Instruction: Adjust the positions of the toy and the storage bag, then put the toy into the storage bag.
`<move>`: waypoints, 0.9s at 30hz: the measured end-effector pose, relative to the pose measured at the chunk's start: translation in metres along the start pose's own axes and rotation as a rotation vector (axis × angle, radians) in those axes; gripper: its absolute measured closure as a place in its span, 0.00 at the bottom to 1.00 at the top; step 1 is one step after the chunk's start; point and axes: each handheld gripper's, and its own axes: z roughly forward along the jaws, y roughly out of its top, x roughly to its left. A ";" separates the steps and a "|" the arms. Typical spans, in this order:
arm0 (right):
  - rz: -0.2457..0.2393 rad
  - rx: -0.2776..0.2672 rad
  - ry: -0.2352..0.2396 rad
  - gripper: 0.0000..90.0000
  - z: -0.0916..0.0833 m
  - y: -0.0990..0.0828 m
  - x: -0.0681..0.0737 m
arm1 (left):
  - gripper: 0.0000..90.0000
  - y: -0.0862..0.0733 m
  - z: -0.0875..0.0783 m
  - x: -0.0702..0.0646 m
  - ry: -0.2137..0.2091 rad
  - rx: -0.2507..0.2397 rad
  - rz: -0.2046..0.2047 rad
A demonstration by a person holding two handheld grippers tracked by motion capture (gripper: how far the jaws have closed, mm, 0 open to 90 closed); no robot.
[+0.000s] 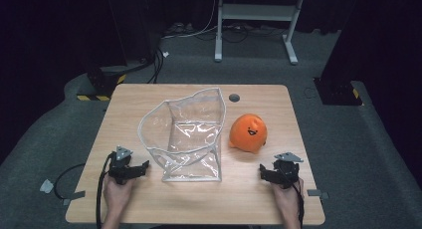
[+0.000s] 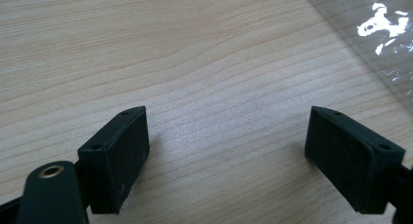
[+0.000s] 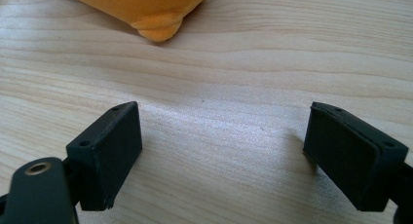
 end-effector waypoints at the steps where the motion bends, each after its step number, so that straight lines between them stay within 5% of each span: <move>1: 0.000 0.000 0.000 0.15 0.000 0.000 0.000 | 0.18 0.000 0.000 0.000 0.000 0.000 0.000; 17: -0.017 -0.012 0.033 0.23 -0.008 -0.007 -0.003 | 0.18 0.000 0.000 0.000 0.001 0.000 0.000; 27: 0.002 -0.104 0.111 0.25 -0.021 -0.010 0.003 | 0.19 0.000 0.000 0.000 0.001 -0.001 -0.002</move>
